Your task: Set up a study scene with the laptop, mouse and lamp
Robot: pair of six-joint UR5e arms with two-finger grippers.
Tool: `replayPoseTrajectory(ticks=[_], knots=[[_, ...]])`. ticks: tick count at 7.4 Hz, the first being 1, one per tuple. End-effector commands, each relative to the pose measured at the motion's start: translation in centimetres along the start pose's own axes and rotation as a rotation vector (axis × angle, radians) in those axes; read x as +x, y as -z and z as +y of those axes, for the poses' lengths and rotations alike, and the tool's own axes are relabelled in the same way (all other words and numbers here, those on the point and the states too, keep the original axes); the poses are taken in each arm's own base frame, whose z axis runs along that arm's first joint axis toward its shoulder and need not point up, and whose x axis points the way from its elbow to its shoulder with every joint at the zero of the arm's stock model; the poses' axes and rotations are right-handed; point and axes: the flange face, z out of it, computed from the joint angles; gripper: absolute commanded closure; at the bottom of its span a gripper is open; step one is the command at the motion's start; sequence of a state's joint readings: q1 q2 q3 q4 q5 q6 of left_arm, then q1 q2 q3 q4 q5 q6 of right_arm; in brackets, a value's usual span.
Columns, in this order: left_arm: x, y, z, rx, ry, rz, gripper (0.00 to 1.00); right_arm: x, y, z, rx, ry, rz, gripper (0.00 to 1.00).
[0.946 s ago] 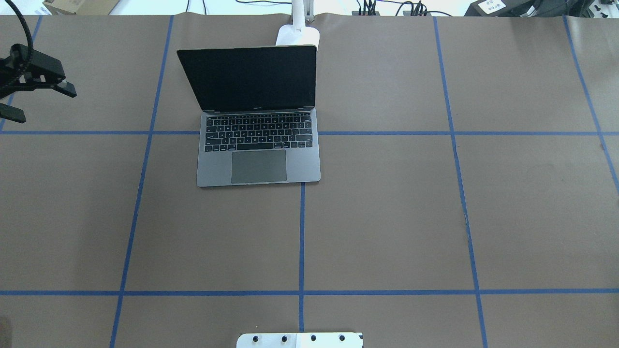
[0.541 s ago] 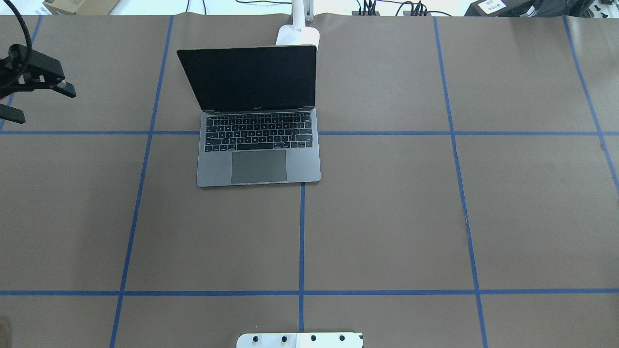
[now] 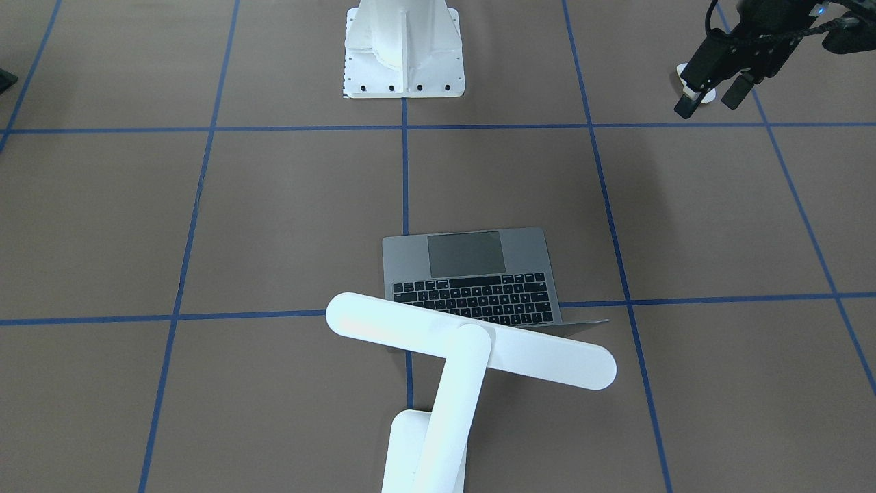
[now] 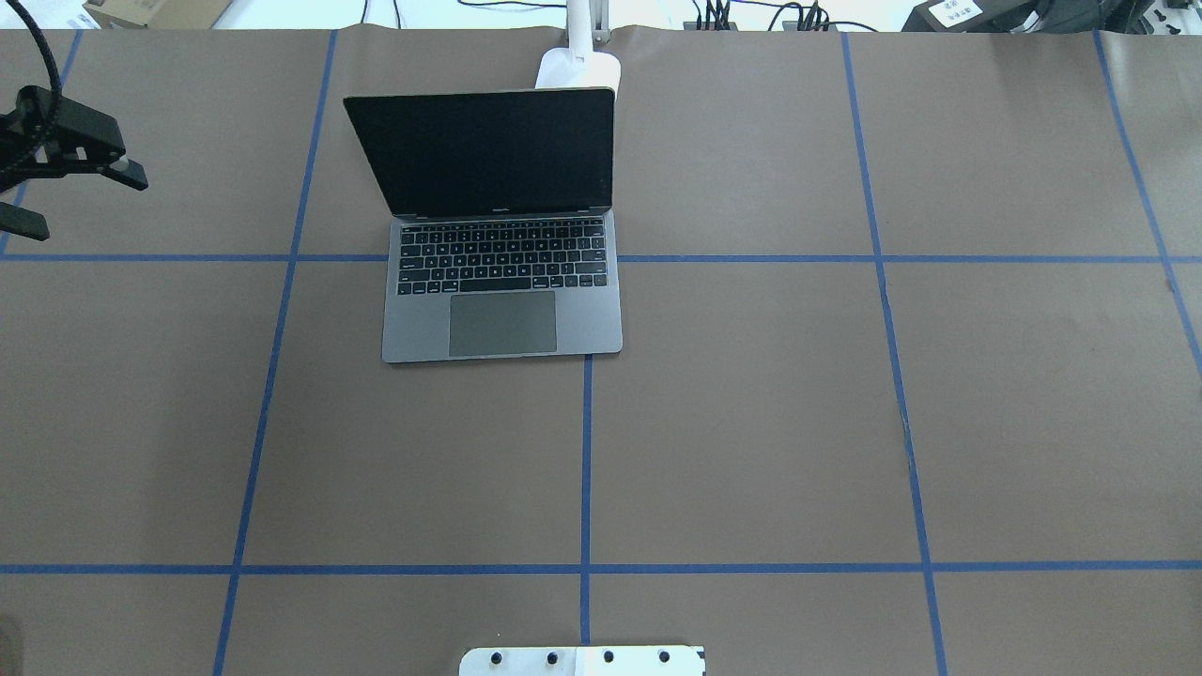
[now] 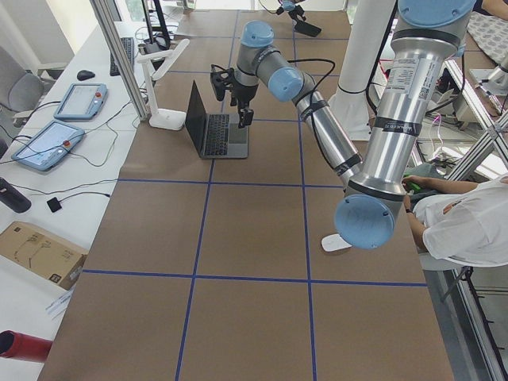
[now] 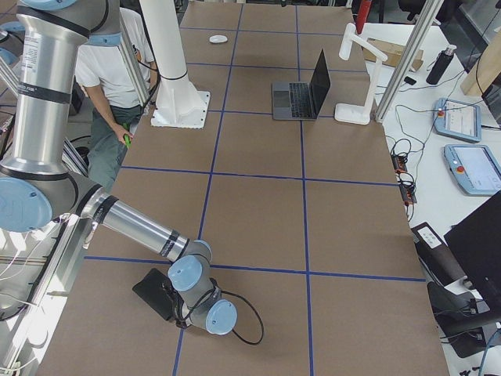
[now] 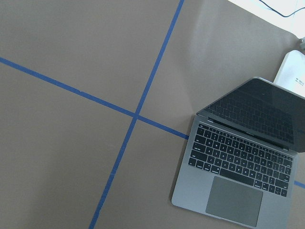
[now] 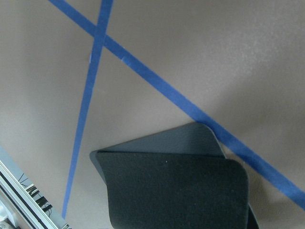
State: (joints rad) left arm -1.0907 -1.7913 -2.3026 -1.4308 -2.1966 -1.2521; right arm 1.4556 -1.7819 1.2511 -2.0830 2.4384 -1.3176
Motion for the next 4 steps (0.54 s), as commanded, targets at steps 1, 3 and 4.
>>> replayPoseTrajectory(ticks=[1,3,4], knots=[[0.02,0.62,0.47,0.003,-0.003,0.010,0.00,0.06,0.00,-0.52,0.041,-0.003,-0.014,0.11],[0.00,0.77,0.59,0.004,-0.004,0.011,0.00,0.49,-0.45,-0.43,0.074,-0.019,-0.035,0.25],[0.03,0.84,0.63,0.004,-0.006,0.013,0.00,0.51,-0.50,-0.40,0.075,-0.019,-0.037,0.30]])
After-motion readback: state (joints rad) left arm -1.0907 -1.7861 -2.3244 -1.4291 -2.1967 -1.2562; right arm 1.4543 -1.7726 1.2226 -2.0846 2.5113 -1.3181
